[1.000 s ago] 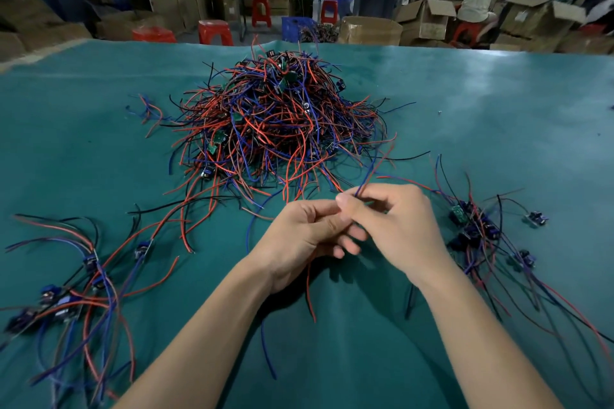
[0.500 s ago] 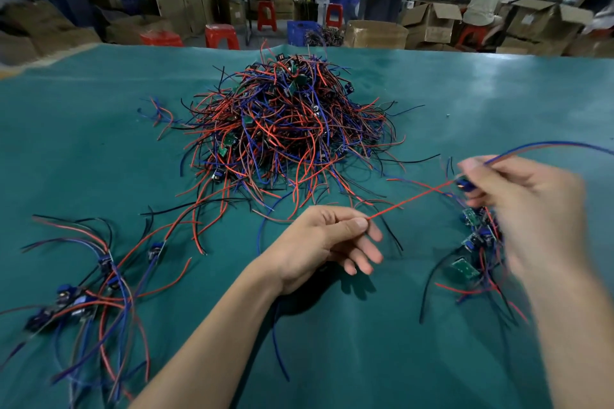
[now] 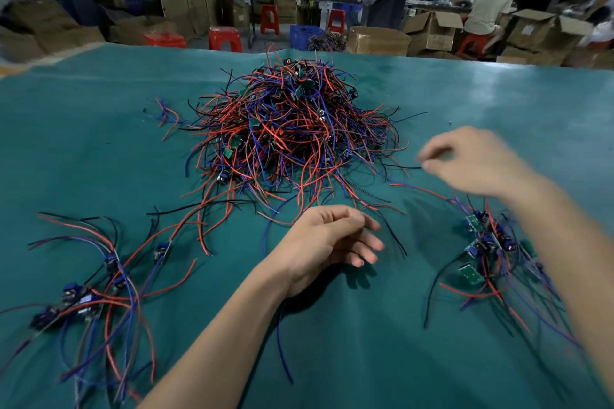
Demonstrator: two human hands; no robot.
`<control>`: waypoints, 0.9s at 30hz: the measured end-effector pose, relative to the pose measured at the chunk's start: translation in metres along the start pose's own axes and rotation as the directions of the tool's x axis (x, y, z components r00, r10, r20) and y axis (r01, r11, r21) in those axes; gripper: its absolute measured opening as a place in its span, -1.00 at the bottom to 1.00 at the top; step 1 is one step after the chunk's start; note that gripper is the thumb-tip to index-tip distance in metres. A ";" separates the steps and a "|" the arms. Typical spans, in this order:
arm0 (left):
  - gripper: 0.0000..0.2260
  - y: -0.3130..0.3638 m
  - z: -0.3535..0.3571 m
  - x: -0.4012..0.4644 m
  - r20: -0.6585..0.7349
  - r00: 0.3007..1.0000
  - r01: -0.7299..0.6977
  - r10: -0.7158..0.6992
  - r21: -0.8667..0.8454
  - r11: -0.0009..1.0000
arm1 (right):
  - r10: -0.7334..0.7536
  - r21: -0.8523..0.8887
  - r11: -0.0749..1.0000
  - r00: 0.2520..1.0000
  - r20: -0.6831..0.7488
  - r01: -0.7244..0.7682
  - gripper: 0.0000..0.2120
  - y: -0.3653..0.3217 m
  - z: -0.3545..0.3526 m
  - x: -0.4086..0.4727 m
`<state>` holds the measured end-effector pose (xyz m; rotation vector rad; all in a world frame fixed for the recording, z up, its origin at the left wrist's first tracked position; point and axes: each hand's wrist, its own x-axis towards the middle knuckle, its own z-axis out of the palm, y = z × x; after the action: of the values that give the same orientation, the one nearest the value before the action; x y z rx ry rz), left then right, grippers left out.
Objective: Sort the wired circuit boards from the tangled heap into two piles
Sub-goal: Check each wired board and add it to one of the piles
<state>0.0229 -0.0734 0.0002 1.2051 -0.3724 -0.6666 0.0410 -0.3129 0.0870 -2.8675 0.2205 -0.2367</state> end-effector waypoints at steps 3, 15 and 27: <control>-0.84 0.000 0.000 0.000 -0.001 1.000 -0.002 0.002 -0.009 1.000 | 0.007 -0.011 1.000 0.981 0.192 -0.005 -0.63 -0.026 0.041 0.039; -0.84 -0.001 -0.002 0.001 -0.006 1.000 -0.005 0.005 -0.025 1.000 | 0.088 0.136 0.986 0.992 0.087 -0.099 -0.66 -0.023 0.080 0.066; -0.85 -0.001 -0.002 0.001 -0.034 0.999 -0.005 0.004 -0.049 0.999 | 0.069 0.260 0.961 0.993 0.094 -0.092 -0.58 -0.012 0.070 0.060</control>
<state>0.0246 -0.0728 -0.0018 1.1667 -0.3284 -0.6471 0.1139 -0.2948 0.0321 -2.5914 0.2672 -0.1182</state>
